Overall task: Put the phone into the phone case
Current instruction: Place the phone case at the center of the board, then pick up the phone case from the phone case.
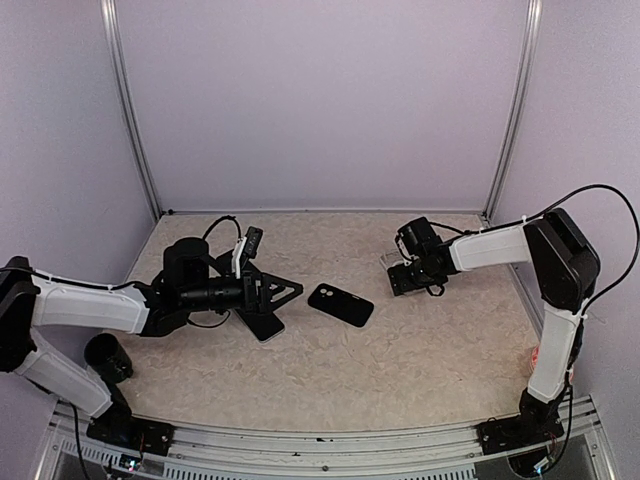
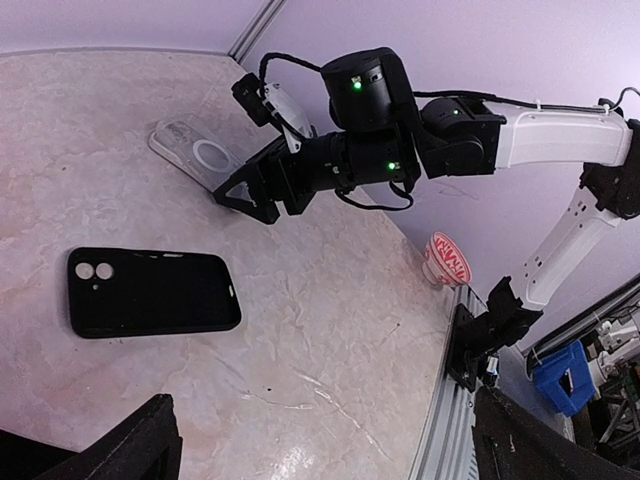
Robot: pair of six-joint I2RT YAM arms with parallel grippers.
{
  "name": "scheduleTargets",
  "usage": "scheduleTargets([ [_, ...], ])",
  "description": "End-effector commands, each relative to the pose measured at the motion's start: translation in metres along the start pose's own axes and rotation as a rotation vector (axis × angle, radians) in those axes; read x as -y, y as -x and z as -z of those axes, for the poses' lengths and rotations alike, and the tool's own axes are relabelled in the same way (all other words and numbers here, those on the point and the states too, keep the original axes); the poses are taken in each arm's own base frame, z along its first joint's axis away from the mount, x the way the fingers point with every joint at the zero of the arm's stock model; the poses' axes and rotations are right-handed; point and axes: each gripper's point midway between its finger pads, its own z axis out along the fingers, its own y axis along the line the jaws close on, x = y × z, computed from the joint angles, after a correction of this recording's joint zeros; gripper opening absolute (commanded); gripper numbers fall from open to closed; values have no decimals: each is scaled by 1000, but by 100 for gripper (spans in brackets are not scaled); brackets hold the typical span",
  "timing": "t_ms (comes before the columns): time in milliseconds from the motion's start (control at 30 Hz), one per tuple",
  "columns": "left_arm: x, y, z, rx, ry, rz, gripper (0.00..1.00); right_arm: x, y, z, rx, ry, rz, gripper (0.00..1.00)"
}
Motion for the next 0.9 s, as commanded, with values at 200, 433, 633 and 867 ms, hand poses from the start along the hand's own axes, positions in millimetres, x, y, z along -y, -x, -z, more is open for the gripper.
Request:
scheduleTargets([
  [200, 8, 11, -1, 31, -21, -56, 99, 3, 39, 47, 147, 56, -44, 77],
  [433, 8, 20, 2, 48, 18, -108, 99, 1, 59, 79, 211, 105, -29, 79],
  [633, 11, 19, 0, 48, 0, -99, 99, 3, 41, 48, 117, 50, -9, 92],
  [867, 9, 13, 1, 40, 3, -89, 99, 3, 37, 22, 92, 16, 18, 99],
])
